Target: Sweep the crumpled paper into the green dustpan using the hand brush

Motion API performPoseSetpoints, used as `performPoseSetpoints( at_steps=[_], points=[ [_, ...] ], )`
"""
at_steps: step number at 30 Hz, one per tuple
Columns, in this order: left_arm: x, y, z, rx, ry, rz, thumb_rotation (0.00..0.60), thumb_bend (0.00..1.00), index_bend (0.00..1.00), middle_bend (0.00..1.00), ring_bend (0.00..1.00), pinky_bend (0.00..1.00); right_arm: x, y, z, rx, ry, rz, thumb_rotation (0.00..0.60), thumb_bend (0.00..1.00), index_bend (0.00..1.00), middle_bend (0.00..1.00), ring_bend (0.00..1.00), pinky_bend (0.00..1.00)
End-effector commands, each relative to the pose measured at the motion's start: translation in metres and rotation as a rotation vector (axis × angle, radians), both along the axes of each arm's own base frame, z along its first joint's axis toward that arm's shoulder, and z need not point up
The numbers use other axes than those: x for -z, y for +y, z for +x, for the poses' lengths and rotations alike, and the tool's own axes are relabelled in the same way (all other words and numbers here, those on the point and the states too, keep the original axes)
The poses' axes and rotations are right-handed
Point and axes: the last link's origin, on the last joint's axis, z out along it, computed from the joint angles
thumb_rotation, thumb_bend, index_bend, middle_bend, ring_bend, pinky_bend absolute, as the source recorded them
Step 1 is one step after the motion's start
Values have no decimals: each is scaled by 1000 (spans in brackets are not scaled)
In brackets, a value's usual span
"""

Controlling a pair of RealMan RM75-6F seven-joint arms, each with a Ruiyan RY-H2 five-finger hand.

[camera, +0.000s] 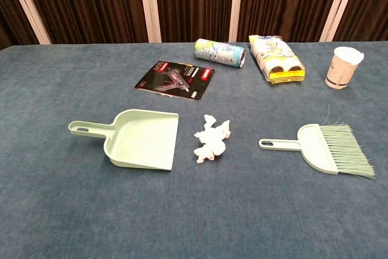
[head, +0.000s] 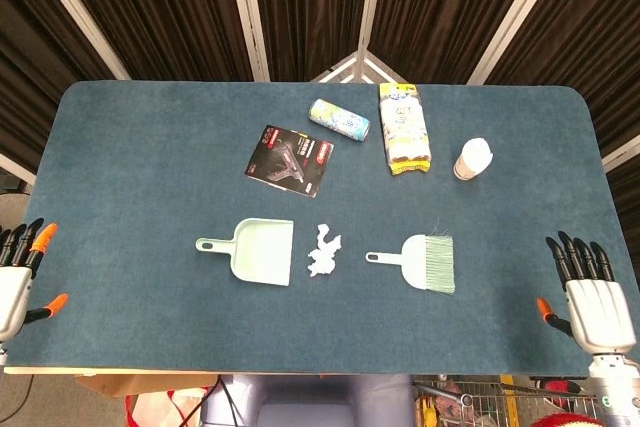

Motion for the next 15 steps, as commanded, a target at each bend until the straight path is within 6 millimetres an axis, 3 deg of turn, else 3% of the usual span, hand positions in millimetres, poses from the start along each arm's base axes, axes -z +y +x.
performPoseSetpoints(
  at_steps=[1, 7, 9, 11, 15],
  points=[
    [1, 0, 0, -2, -2, -3, 600, 0, 0, 0, 0, 0, 1, -1, 2, 1, -8, 2, 600, 307, 0, 0, 0, 0],
    [0, -1, 0, -2, -2, 2, 600, 0, 0, 0, 0, 0, 4, -14, 14, -28, -54, -13, 600, 306, 1, 11, 22, 0],
    [0, -1, 1, 0, -3, 5, 600, 0, 0, 0, 0, 0, 5, -22, 20, -53, -61, -23, 600, 306, 23, 63, 86, 7],
    [0, -1, 1, 4, -3, 7, 600, 0, 0, 0, 0, 0, 8, -36, 27, -88, -61, -34, 600, 306, 84, 178, 199, 53],
    [0, -1, 2, 14, 0, 11, 600, 0, 0, 0, 0, 0, 20, -68, 45, -126, -74, -40, 600, 306, 162, 449, 487, 402]
  ],
)
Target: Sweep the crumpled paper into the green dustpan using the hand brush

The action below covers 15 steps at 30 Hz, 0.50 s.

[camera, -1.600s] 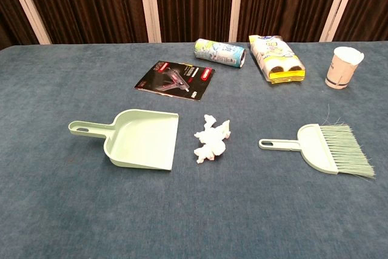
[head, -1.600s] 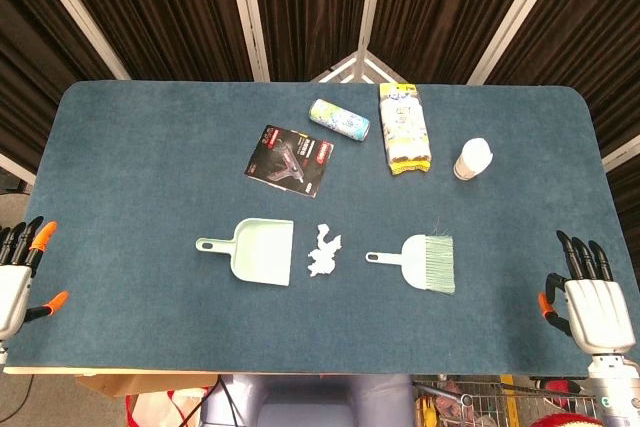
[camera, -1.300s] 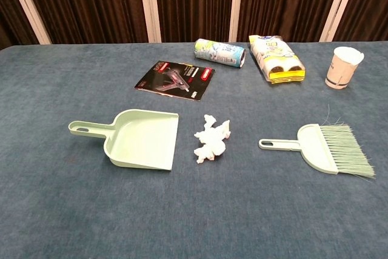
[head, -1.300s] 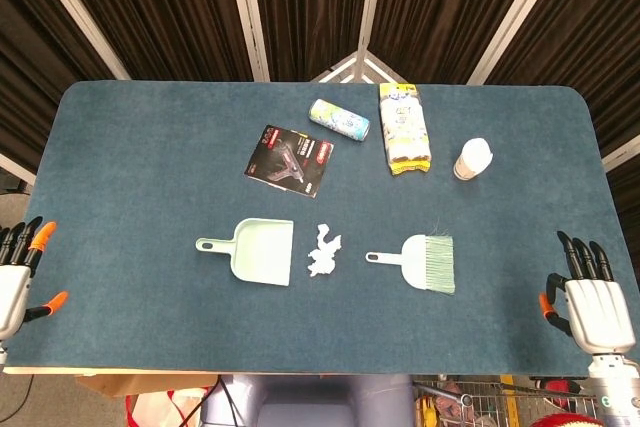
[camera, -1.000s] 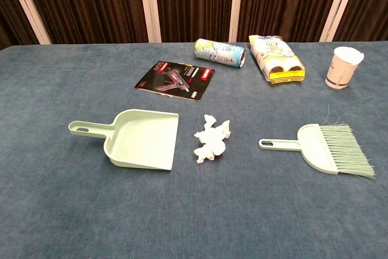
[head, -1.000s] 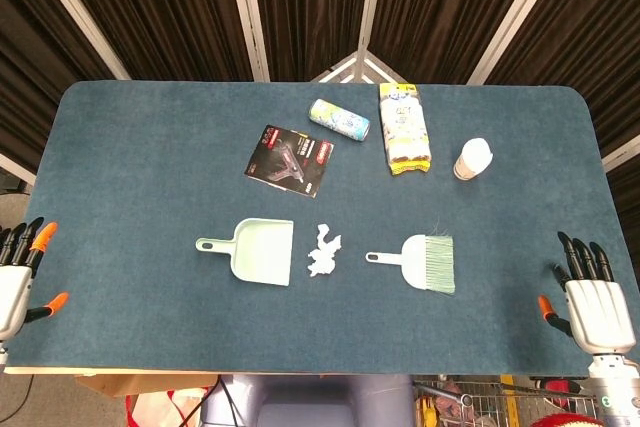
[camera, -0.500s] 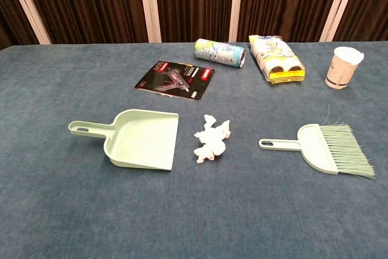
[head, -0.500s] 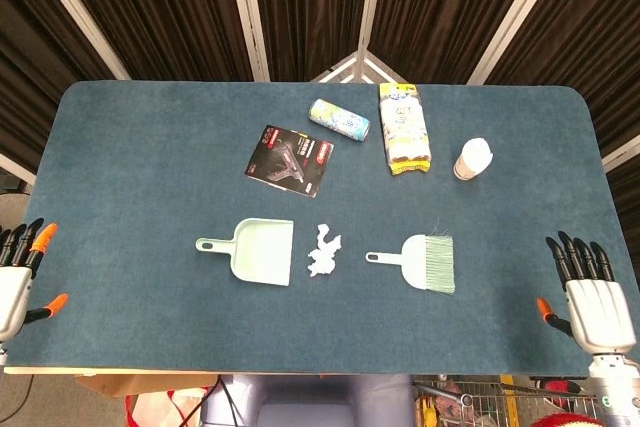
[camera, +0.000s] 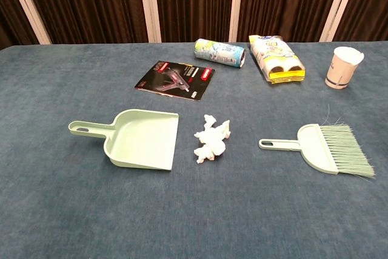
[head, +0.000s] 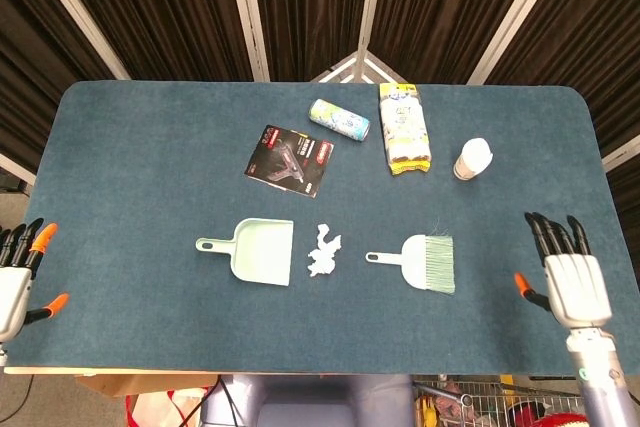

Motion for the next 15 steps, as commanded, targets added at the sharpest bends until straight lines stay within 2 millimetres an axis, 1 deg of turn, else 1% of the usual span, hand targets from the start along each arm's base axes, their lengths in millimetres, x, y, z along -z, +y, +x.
performPoseSetpoints(
  at_steps=[1, 3, 5, 8, 11, 15],
  points=[
    [0, 0, 0, 2, 4, 1, 600, 0, 0, 0, 0, 0, 11, -26, 14, -30, -3, -4, 600, 306, 166, 515, 562, 518],
    [1, 0, 0, -1, 2, -1, 600, 0, 0, 0, 0, 0, 18, -41, 24, -45, 4, 10, 600, 306, 185, 614, 669, 648],
    [1, 0, 0, -3, 0, -1, 600, 0, 0, 0, 0, 0, 27, -56, 34, -56, 18, 22, 600, 306, 254, 734, 784, 741],
    [1, 1, 0, -4, -2, -4, 600, 0, 0, 0, 0, 0, 42, -74, 48, -68, 45, 50, 600, 306, 345, 829, 870, 794],
    [2, 2, 0, -5, -4, -9, 600, 0, 0, 0, 0, 0, 58, -89, 61, -71, 78, 74, 600, 306, 401, 871, 906, 811],
    [3, 3, 0, -6, 0, -12, 600, 0, 0, 0, 0, 0, 83, -103, 77, -61, 95, 118, 600, 306, 448, 886, 920, 813]
  ],
)
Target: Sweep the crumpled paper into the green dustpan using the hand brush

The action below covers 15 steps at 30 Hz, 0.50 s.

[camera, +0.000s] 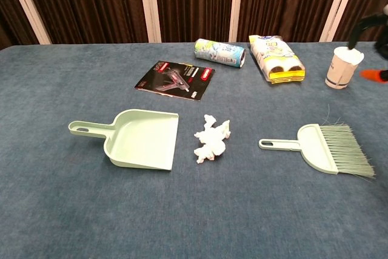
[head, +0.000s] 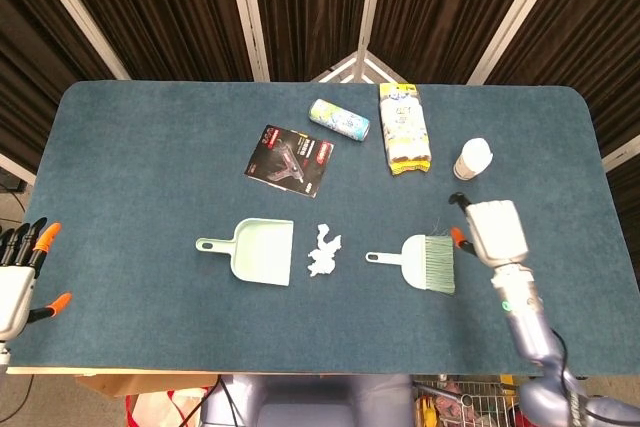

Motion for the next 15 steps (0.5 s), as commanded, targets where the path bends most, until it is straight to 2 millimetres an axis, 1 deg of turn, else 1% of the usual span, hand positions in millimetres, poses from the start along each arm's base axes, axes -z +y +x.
performPoseSetpoints(
  at_steps=[1, 6, 9, 15],
  points=[
    [0, 1, 0, -4, -5, -2, 600, 0, 0, 0, 0, 0, 27, -14, 17, 13, 15, 43, 600, 306, 459, 887, 921, 813],
    [0, 2, -1, -11, -10, -4, 600, 0, 0, 0, 0, 0, 60, -20, 32, 40, 26, 87, 600, 306, 472, 888, 922, 813],
    [0, 3, -1, -14, -9, -7, 600, 0, 0, 0, 0, 0, 76, -19, 35, 58, 29, 105, 600, 306, 472, 888, 922, 813],
    [0, 5, -3, -28, -14, -11, 600, 0, 0, 0, 0, 0, 99, -13, 35, 91, 38, 139, 600, 306, 472, 889, 922, 813]
  ],
)
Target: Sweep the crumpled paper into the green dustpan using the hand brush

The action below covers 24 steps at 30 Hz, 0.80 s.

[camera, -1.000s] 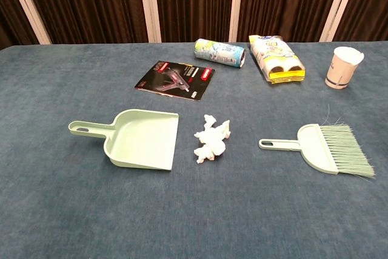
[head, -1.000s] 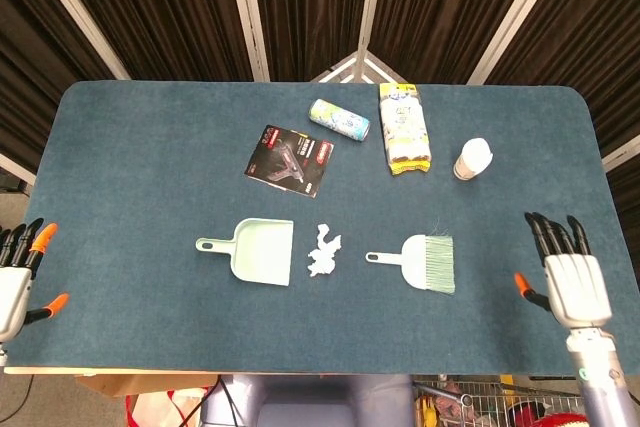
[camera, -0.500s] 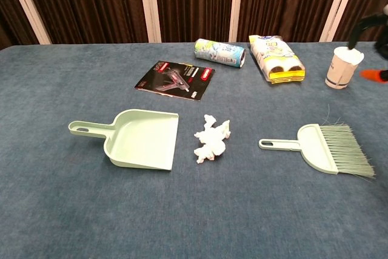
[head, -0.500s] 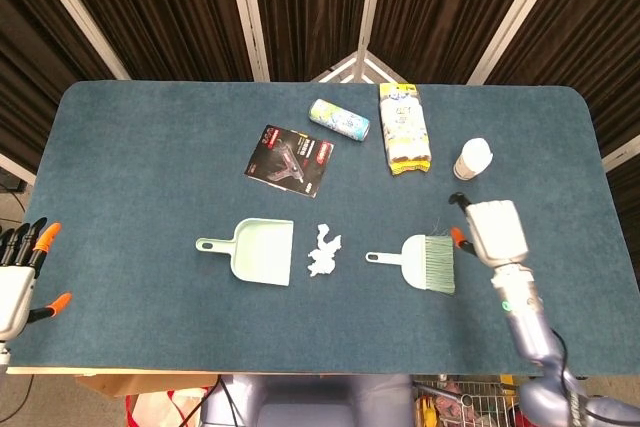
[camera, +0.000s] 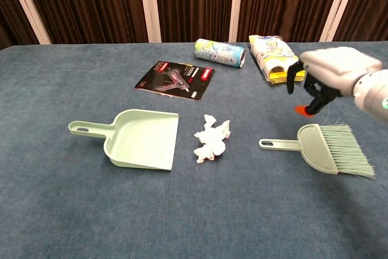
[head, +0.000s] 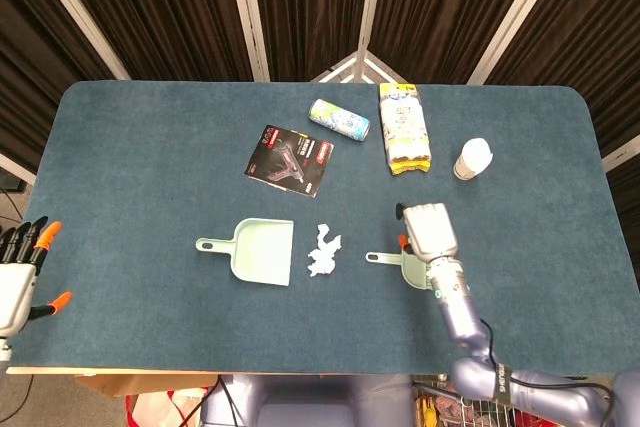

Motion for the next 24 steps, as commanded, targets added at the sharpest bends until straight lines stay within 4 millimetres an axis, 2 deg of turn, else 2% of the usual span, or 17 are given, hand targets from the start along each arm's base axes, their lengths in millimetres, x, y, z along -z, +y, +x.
performPoseSetpoints(
  at_steps=[1, 7, 15, 24],
  points=[
    [0, 1, 0, -4, -2, -2, 600, 0, 0, 0, 0, 0, 9, 3, -2, 15, 20, 16, 600, 306, 471, 889, 922, 813],
    [-1, 1, -1, -5, -6, -7, 600, 0, 0, 0, 0, 0, 17, 8, -5, 46, 17, 29, 600, 307, 472, 889, 922, 814],
    [-1, 2, 0, -2, -13, -13, 600, 0, 0, 0, 0, 0, 26, 18, 4, 48, 16, 49, 600, 306, 472, 889, 922, 814],
    [-3, 2, 0, 4, -25, -12, 600, 0, 0, 0, 0, 0, 33, 30, -9, 103, 58, 69, 600, 306, 471, 889, 922, 813]
  ],
)
